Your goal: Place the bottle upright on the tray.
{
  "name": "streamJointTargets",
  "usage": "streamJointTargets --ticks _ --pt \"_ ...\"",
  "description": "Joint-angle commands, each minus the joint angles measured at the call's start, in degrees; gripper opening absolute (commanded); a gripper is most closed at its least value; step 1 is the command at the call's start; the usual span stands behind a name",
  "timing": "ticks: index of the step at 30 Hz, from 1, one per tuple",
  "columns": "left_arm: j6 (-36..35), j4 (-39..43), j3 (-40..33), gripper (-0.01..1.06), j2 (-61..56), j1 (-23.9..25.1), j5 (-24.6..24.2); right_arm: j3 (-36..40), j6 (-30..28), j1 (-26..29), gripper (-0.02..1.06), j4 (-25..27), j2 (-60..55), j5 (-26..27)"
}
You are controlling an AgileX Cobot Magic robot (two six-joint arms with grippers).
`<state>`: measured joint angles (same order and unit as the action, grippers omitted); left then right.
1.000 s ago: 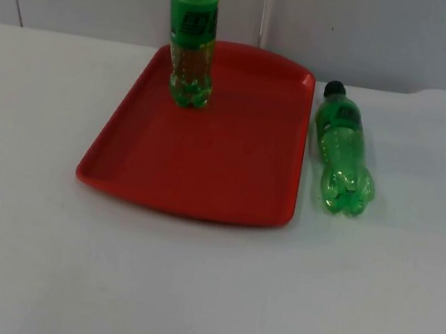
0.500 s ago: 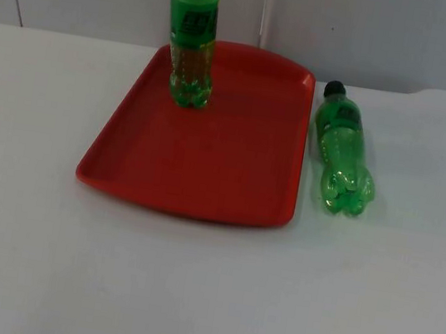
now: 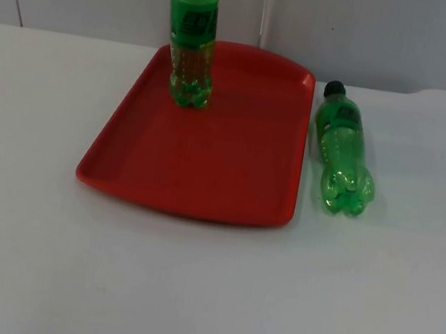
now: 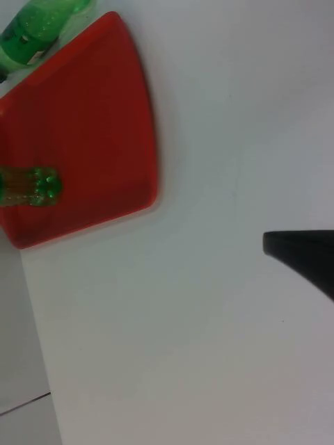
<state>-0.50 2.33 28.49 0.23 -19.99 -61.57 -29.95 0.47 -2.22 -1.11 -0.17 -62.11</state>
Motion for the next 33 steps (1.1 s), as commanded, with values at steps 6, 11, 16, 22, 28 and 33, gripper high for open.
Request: streamJointTargets --ticks 6,11,16,22,28,33 --pt "0.1 -0.5 -0.2 1.05 -0.2 -0.3 0.0 0.4 -0.9 0.5 1.05 0.2 0.2 0.5" --pt "0.1 -0.5 -0.2 1.05 -0.2 -0.3 0.0 -0.5 -4.3 0.5 1.05 1.1 0.0 1.4" --pt "0.1 -0.5 -0.2 1.05 -0.2 -0.3 0.0 -3.4 -5.3 0.5 1.05 3.7 -7.3 4.7" --pt "0.1 -0.5 -0.2 1.05 -0.2 -0.3 0.0 -5.0 -5.7 0.5 1.05 5.8 -19.8 13.1" --pt "0.1 -0.5 -0.2 1.05 -0.2 -0.3 0.0 -6.8 -6.1 0.4 1.05 9.4 -33.9 20.1" --pt "0.1 -0.5 -0.2 1.05 -0.2 -0.3 0.0 -12.9 -7.8 0.4 1.05 12.3 -48.8 21.5"
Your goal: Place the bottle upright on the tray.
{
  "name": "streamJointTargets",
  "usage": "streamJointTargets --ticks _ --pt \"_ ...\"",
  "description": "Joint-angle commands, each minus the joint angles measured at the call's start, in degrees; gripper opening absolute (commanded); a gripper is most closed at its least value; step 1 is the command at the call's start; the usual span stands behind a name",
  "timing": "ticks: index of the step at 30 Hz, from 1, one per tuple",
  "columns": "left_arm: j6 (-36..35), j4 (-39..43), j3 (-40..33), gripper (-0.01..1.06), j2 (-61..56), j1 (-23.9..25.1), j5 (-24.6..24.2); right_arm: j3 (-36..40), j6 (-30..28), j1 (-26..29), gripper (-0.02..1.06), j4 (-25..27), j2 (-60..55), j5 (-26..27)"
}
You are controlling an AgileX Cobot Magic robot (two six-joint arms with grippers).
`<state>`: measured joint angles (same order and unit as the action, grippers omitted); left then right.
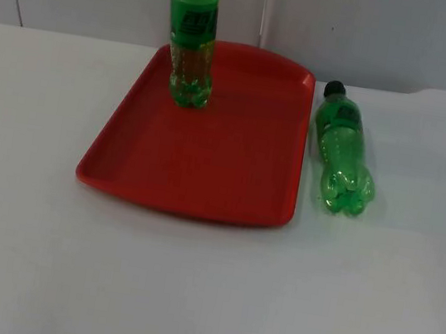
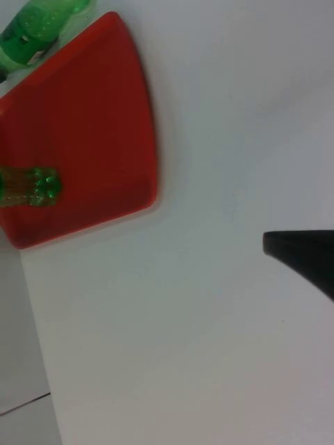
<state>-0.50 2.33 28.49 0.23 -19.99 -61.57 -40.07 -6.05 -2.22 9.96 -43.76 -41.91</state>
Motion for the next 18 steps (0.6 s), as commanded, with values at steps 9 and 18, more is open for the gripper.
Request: streamJointTargets --ticks 9,18 --pt "0.1 -0.5 -0.2 1.05 -0.2 -0.3 0.0 -15.9 -2.2 0.4 1.05 1.3 -26.9 0.7" --pt "0.1 -0.5 -0.2 1.05 -0.2 -0.3 0.0 -34.7 -2.2 0.3 1.05 2.8 -46.7 -8.1"
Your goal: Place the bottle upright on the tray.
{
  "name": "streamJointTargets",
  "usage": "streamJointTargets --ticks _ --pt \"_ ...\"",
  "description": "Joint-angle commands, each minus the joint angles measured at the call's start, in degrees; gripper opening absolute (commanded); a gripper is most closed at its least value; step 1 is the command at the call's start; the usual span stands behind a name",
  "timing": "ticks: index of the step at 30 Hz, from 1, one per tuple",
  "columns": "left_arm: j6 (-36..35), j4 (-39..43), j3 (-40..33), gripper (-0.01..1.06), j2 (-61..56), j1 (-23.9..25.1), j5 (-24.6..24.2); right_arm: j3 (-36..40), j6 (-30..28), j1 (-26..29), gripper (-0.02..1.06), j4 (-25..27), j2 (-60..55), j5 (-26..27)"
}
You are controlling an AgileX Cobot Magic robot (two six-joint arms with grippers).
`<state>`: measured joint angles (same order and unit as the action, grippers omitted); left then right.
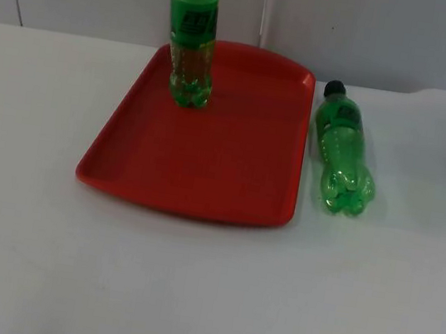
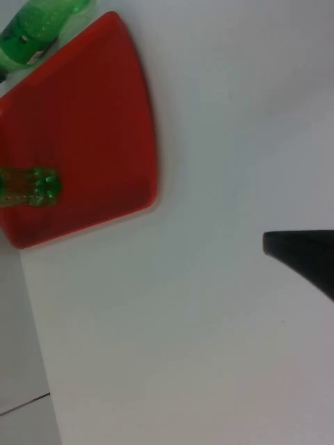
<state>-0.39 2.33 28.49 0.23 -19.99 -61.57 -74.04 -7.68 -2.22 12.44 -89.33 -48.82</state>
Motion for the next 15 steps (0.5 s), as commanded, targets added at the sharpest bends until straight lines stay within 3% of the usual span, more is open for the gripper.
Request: streamJointTargets --ticks 1,9,15 --pt "0.0 -0.5 -0.2 1.05 -0.2 -0.3 0.0 -4.0 -0.6 0.3 1.05 0.9 -3.5 -3.0" --pt "0.0 -0.5 -0.2 1.05 -0.2 -0.3 0.0 -28.3 1.9 -1.8 1.05 1.8 -22.9 -15.9" --pt "0.0 -0.5 -0.2 1.05 -0.2 -0.3 0.0 -40.2 3.6 -5.4 1.05 1.7 -31.5 -18.3"
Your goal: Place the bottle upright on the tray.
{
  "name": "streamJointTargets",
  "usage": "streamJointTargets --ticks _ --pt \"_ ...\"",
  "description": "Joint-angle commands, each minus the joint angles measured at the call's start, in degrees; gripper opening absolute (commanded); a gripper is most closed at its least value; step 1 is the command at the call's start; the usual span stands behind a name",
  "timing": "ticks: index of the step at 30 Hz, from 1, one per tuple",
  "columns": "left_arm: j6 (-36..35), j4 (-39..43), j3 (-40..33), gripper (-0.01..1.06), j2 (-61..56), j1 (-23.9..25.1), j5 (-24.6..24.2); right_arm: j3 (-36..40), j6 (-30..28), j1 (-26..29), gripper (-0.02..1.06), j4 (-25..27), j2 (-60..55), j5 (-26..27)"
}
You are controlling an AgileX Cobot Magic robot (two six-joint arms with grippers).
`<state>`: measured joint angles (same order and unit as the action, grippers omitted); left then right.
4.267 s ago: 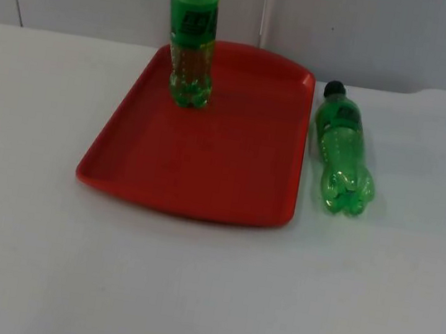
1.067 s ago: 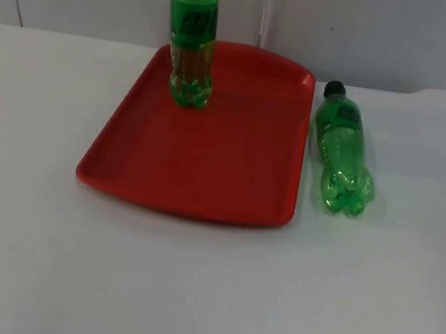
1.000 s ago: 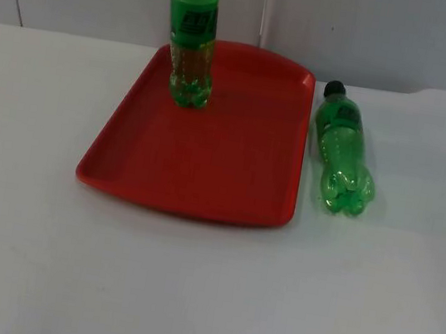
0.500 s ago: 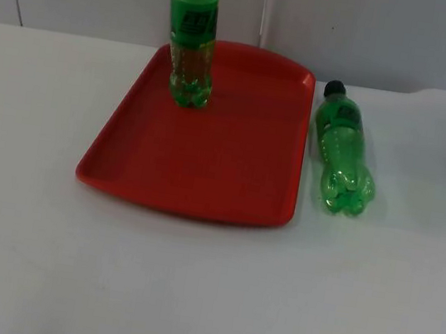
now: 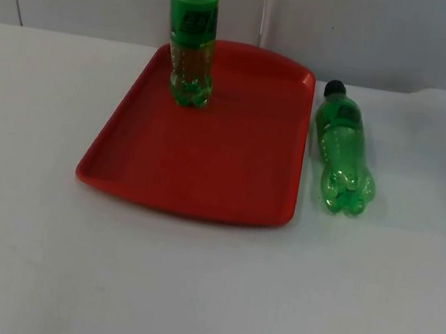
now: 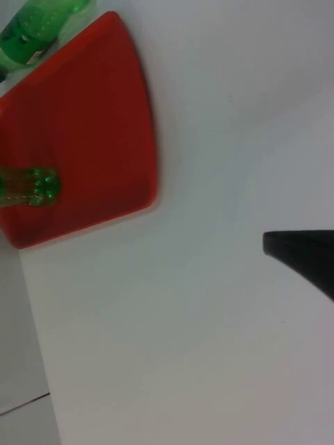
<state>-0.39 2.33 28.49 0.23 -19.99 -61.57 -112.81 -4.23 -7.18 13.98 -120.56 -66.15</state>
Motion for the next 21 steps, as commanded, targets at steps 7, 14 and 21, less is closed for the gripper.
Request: streamJointTargets --ticks 7,14,21 --pt "0.0 -0.5 -0.2 1.05 -0.2 -0.3 0.0 -16.9 5.9 -6.0 1.05 -0.4 -13.5 -3.4" --pt "0.0 -0.5 -0.2 1.05 -0.2 -0.3 0.0 -24.9 7.9 -8.1 1.05 0.3 -23.5 -2.8" --pt "0.0 -0.5 -0.2 1.05 -0.2 -0.3 0.0 -30.7 8.0 -8.1 1.05 1.6 -31.1 -2.3"
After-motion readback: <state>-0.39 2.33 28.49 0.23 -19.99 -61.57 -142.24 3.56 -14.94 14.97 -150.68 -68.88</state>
